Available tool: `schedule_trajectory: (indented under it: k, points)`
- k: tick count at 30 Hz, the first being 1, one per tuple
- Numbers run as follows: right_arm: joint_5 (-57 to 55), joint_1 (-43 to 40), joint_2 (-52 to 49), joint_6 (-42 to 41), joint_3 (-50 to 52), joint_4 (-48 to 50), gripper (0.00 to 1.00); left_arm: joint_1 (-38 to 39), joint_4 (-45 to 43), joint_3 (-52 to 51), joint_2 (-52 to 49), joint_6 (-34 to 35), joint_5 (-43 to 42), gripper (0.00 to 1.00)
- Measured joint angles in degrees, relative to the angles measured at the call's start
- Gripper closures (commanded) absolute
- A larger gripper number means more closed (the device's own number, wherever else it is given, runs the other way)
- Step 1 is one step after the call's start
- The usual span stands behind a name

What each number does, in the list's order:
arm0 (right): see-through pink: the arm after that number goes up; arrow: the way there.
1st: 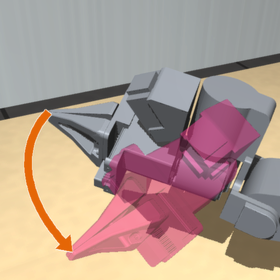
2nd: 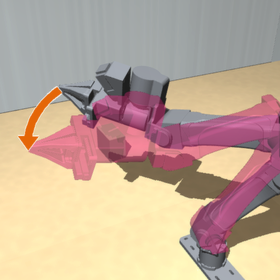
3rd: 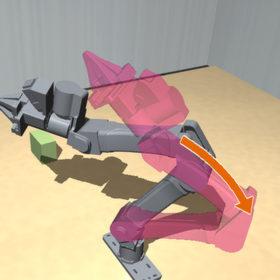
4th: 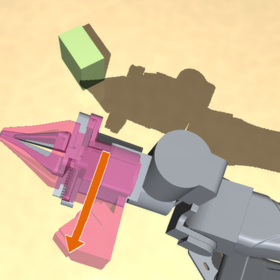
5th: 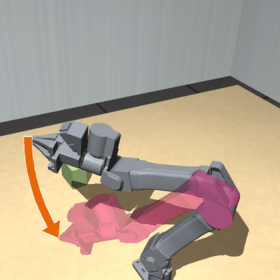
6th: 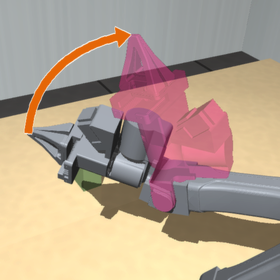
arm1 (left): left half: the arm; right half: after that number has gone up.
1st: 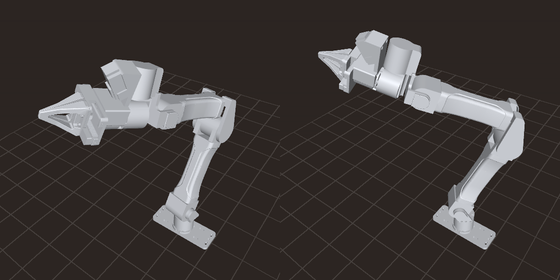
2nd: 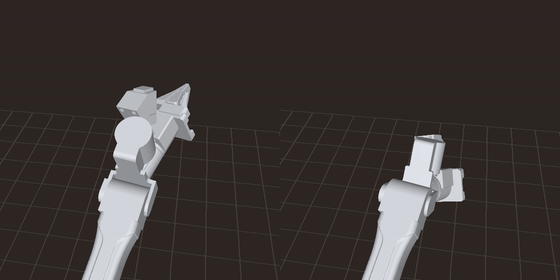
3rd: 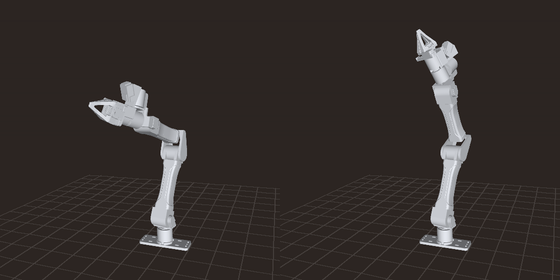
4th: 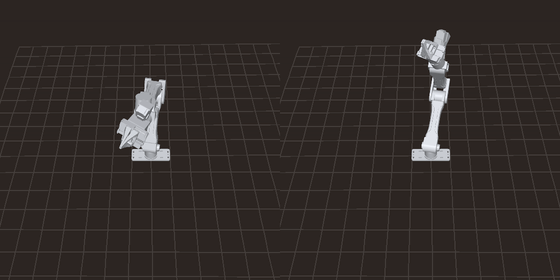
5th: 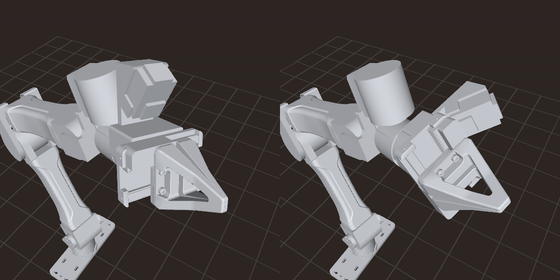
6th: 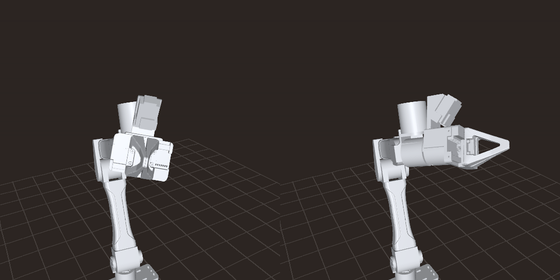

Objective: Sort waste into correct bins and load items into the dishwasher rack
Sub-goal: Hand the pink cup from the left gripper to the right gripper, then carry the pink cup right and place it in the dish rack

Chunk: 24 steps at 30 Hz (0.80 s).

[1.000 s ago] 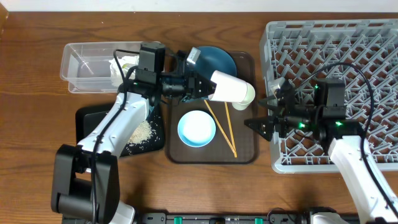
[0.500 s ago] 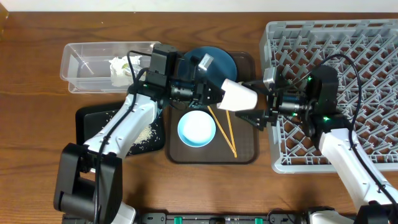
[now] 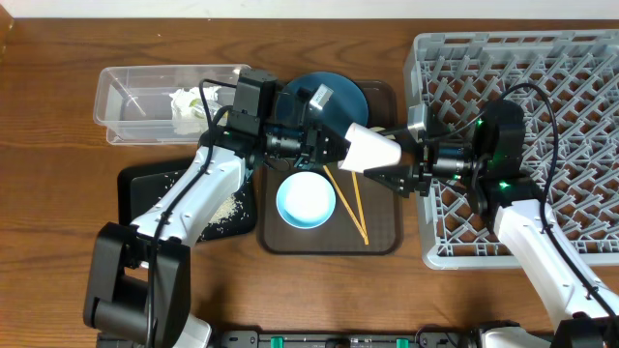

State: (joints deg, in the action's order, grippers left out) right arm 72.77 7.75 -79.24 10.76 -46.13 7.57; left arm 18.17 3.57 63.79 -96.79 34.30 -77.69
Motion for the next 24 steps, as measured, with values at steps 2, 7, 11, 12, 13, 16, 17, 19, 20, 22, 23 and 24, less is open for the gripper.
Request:
schedule_trajectory:
  k: [2, 7, 11, 12, 13, 16, 17, 19, 20, 22, 23, 24]
  points:
    - [0.0, 0.0, 0.0, 0.0, 0.0, 0.0, 0.37, 0.0, 0.0, 0.0, 0.0, 0.0, 0.0, 0.94]
    - [-0.1, 0.0, 0.0, 0.0, 0.0, -1.2, 0.40, 0.0, 0.2, 0.0, 0.0, 0.0, 0.0, 0.90]
    - [-0.3, 0.0, 0.0, 0.0, -0.2, -4.2, 0.45, 0.0, 0.0, 0.0, 0.0, -0.2, 0.6, 0.72]
    - [-0.4, 0.0, 0.0, 0.0, -0.2, -4.8, 0.47, 0.0, 0.0, 0.0, 0.0, -0.6, 1.0, 0.70]
    - [-0.8, 0.0, 0.0, 0.0, -0.2, -6.2, 0.50, 0.0, 0.3, 0.0, 0.0, -1.0, 1.6, 0.69]
    - [-3.8, 0.0, 0.0, -0.4, -0.3, -11.0, 0.53, 0.0, 2.6, 0.0, 0.0, -3.1, 4.9, 0.68]
    - [-5.1, 0.0, 0.0, -0.7, -0.3, -12.4, 0.55, 0.0, 4.3, 0.0, 0.0, -4.1, 6.7, 0.67]
    - [-10.4, 0.0, 0.0, -3.0, -0.3, -15.7, 0.58, 0.0, 8.7, 0.0, 0.0, -6.1, 11.1, 0.66]
    - [-12.6, 0.0, 0.0, -3.8, -0.3, -17.2, 0.62, 0.0, 10.8, 0.0, 0.0, -7.3, 13.1, 0.66]
    - [-17.2, -0.1, 0.0, -5.3, -0.3, -19.7, 0.65, -0.2, 14.6, 0.0, 0.0, -9.2, 17.5, 0.67]
    - [-19.4, -0.3, 0.0, -6.1, -0.3, -21.1, 0.64, -0.5, 16.6, 0.0, 0.0, -10.4, 19.7, 0.67]
    - [-21.1, -0.5, 0.1, -6.4, -0.3, -22.3, 0.64, -0.8, 18.3, 0.0, 0.0, -11.3, 21.3, 0.66]
